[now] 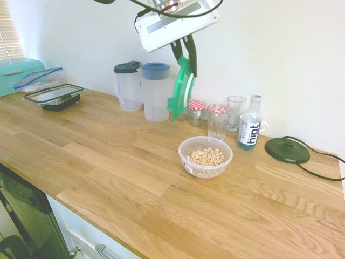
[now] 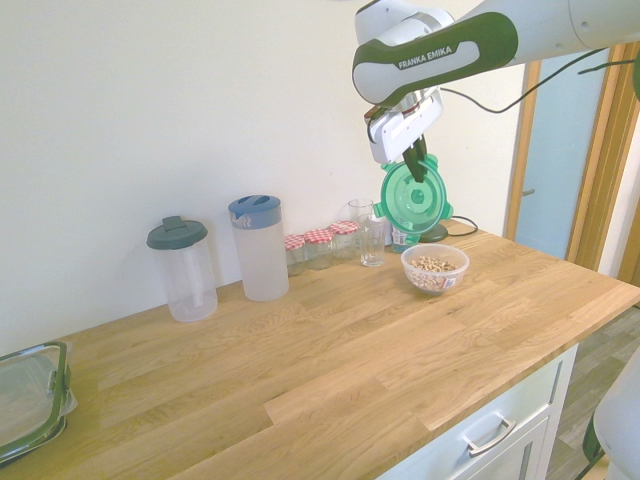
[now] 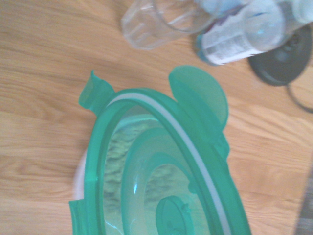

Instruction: Cover the lid of food container

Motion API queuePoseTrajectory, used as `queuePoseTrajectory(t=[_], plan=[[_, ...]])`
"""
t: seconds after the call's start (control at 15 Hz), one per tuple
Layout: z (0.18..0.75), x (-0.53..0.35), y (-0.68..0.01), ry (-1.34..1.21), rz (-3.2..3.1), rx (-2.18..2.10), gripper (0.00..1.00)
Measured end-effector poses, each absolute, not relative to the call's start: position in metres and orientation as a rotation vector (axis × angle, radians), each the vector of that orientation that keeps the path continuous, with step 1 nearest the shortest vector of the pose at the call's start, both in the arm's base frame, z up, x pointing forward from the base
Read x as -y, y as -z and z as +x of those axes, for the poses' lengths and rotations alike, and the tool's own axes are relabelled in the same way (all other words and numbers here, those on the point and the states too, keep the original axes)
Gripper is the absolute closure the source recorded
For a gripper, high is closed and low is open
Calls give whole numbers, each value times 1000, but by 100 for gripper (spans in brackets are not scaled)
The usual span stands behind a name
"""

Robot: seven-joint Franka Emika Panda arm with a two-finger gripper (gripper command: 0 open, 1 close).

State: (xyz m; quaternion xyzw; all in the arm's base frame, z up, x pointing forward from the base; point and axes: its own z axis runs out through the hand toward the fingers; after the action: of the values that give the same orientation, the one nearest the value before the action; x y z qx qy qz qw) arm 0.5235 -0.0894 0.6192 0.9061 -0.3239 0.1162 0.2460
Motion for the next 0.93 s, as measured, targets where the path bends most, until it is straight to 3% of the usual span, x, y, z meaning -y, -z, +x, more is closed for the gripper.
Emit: queuePoseTrajectory(t=[0.4,0.93], plan=[[566,112,-548,-362,2047,897,100],[569,83,-477,-330,1683,841,100]])
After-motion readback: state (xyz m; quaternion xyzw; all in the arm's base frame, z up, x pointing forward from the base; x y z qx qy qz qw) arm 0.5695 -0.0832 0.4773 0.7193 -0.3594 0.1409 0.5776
